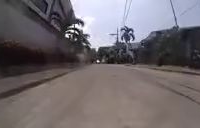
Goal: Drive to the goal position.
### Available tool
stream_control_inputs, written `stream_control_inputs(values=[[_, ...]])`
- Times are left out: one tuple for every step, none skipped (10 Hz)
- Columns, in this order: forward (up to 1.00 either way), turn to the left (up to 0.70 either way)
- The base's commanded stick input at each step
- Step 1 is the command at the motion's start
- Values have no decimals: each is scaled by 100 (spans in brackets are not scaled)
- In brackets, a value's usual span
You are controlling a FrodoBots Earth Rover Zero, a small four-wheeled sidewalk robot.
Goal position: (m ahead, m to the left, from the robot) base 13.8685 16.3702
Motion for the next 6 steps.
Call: stream_control_inputs(values=[[100,-3],[100,0],[100,0],[100,0],[100,0],[100,0]])
